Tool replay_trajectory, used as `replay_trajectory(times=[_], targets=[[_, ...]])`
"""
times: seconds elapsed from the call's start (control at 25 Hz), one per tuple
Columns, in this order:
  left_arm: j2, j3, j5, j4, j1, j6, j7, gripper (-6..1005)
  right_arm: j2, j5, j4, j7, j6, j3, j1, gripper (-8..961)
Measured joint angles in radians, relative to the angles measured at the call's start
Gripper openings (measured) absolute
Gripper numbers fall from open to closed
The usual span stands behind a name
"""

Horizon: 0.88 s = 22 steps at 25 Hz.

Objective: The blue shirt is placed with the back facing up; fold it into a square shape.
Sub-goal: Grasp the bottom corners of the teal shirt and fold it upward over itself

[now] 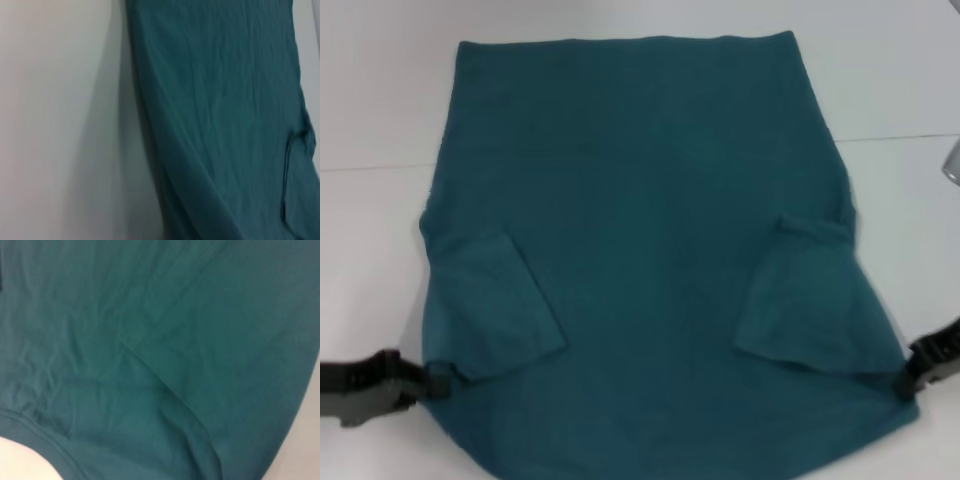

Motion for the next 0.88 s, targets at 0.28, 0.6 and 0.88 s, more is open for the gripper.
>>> replay_trajectory(times=[0.28, 0.6, 0.88], targets=[[-0.006, 0.013, 0.086, 0.067, 0.026, 0.168, 0.013, 44, -0.011, -0.002, -0.041, -0.051, -0.126, 0.001, -0.045, 29], [-0.017, 0.015, 0.157, 0.119, 0.075, 0.304, 0.012, 43, -0.009, -0.008, -0.053, -0.065, -0.210, 0.002, -0.097, 29], [0.010, -0.034, 0.065, 0.060, 0.027, 0.353, 0.051, 43, -0.024, 0.162, -0.061, -0.143, -0.227, 0.159, -0.085, 28]])
